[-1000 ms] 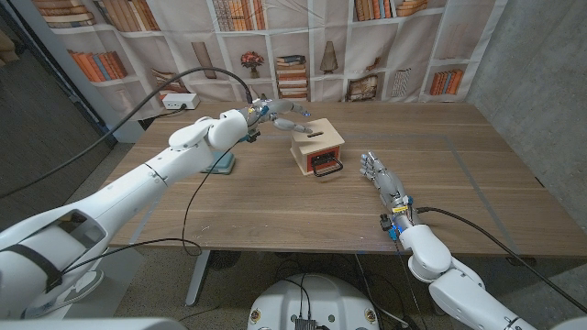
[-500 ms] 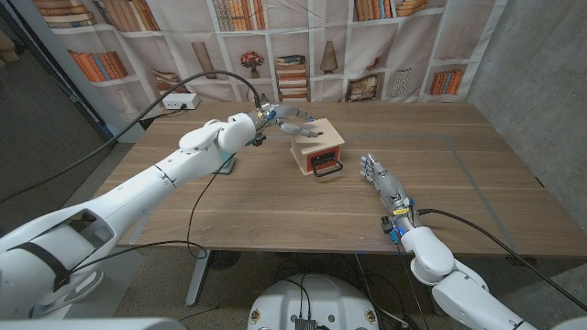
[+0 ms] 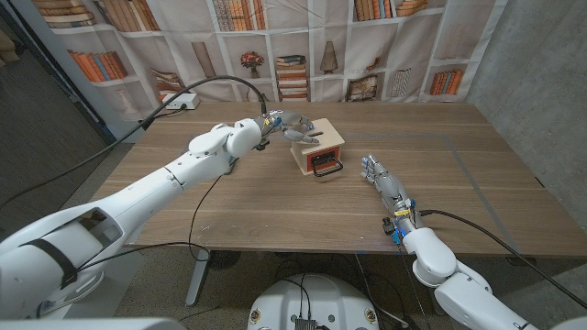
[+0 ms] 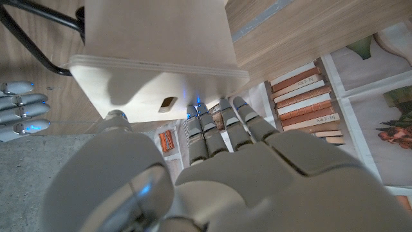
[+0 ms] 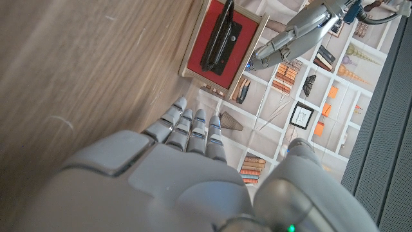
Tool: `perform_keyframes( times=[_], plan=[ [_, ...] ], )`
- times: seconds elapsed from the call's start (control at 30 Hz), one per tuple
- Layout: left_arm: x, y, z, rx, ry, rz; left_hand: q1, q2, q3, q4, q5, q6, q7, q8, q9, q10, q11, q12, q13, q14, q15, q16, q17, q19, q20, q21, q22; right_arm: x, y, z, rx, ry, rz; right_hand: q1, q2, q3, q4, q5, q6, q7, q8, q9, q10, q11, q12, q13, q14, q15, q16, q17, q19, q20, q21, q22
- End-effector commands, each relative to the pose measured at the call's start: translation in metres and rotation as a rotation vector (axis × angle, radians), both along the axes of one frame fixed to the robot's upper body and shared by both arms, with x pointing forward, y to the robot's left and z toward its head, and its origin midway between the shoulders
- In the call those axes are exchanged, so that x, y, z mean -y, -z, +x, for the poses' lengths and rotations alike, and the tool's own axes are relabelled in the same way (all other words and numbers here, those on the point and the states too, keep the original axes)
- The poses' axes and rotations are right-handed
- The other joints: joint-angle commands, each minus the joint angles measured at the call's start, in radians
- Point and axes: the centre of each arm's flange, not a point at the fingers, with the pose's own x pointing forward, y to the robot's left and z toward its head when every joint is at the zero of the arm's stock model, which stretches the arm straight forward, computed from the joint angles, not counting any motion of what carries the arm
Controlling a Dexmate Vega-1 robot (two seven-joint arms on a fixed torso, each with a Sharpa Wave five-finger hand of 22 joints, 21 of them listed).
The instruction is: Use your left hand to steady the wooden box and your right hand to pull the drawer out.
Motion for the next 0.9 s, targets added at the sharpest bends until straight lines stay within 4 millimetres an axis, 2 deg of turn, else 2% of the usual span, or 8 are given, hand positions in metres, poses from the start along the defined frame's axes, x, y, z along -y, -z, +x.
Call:
perform_keyframes(
  times=[0.03,0.4,0.5,0.53,0.6,0.63,0.73,0.9],
  plan=[
    [0.004,0.011,0.013,-0.051,-0.05,0.059,-0.018,-0.001,-0.006,0.012,0.007,0.021,-0.002,0.006,0.002,0.027,0.004,0.01,0.004,0.023,-0.05,0.003,0.003,0.01,-0.045,0.0,0.003,0.0,-0.001,-0.005,-0.011,0.013,-0.035,0.009,0.004,0.006,-0.005,0.001,0.006,0.002,0.001,0.005,0.008,-0.003,-0.003,0.004,0.01,0.0,0.0,0.002,0.006,-0.032,-0.005,0.005],
    [0.009,0.011,0.013,-0.064,-0.052,0.098,-0.036,-0.006,-0.02,0.02,0.013,0.052,0.005,0.011,0.002,0.041,0.01,0.009,0.004,0.037,-0.048,0.005,0.002,0.023,-0.041,0.003,0.002,-0.015,-0.002,-0.017,0.007,0.057,-0.158,0.015,0.008,0.008,-0.009,0.002,0.007,0.0,0.001,0.005,0.014,-0.01,-0.002,0.004,0.015,-0.005,0.0,0.001,0.01,-0.034,-0.008,0.005],
    [0.01,0.011,0.012,-0.066,-0.049,0.099,-0.039,-0.007,-0.022,0.021,0.014,0.054,0.006,0.01,0.002,0.044,0.005,0.009,0.004,0.039,-0.049,0.005,0.002,0.026,-0.043,0.004,0.002,-0.022,-0.002,-0.021,0.032,0.09,-0.219,0.021,0.011,0.009,-0.014,0.002,0.017,-0.009,0.004,0.006,0.026,-0.015,0.001,0.004,0.023,-0.011,0.002,0.001,0.019,-0.036,-0.009,0.006],
    [0.01,0.011,0.011,-0.068,-0.049,0.098,-0.041,-0.008,-0.024,0.022,0.014,0.056,0.006,0.01,0.002,0.043,0.012,0.008,0.004,0.042,-0.049,0.005,0.002,0.028,-0.044,0.004,0.002,-0.024,-0.002,-0.022,0.042,0.102,-0.24,0.024,0.013,0.01,-0.015,0.003,0.021,-0.012,0.006,0.006,0.028,-0.016,0.001,0.004,0.028,-0.014,0.004,0.001,0.023,-0.037,-0.009,0.006],
    [0.01,0.012,0.01,-0.075,-0.046,0.095,-0.042,-0.009,-0.026,0.023,0.015,0.059,0.007,0.01,0.001,0.045,0.012,0.008,0.003,0.043,-0.05,0.005,0.002,0.03,-0.045,0.005,0.002,-0.028,-0.002,-0.024,0.063,0.125,-0.275,0.031,0.015,0.012,-0.02,0.003,0.027,-0.015,0.007,0.006,0.037,-0.028,0.003,0.004,0.037,-0.021,0.006,0.0,0.032,-0.04,-0.009,0.006],
    [0.01,0.013,0.01,-0.079,-0.046,0.092,-0.043,-0.009,-0.027,0.023,0.016,0.06,0.007,0.01,0.001,0.045,0.011,0.008,0.003,0.043,-0.047,0.005,0.002,0.03,-0.044,0.005,0.002,-0.03,-0.003,-0.025,0.067,0.132,-0.291,0.035,0.017,0.014,-0.022,0.004,0.03,-0.018,0.008,0.006,0.041,-0.027,0.004,0.004,0.042,-0.027,0.006,0.0,0.038,-0.043,-0.009,0.006],
    [0.009,0.016,0.009,-0.098,-0.041,0.077,-0.049,-0.011,-0.032,0.025,0.018,0.072,0.016,0.011,0.001,0.058,0.018,0.011,0.003,0.058,-0.046,0.009,0.001,0.04,-0.046,0.007,0.002,-0.033,-0.005,-0.022,0.071,0.134,-0.33,0.049,0.025,0.019,-0.031,0.006,0.041,-0.026,0.01,0.006,0.052,-0.038,0.006,0.004,0.063,-0.036,0.01,-0.001,0.061,-0.046,-0.007,0.006],
    [0.009,0.02,0.006,-0.105,-0.031,0.068,-0.052,-0.013,-0.036,0.026,0.02,0.081,0.023,0.012,0.001,0.067,0.024,0.011,0.003,0.065,-0.04,0.009,0.001,0.05,-0.05,0.01,0.001,-0.039,-0.008,-0.018,0.131,0.196,-0.391,0.062,0.039,0.027,-0.037,0.007,0.055,-0.034,0.013,0.006,0.061,-0.043,0.007,0.004,0.074,-0.042,0.011,-0.001,0.072,-0.05,-0.008,0.006]
  ],
)
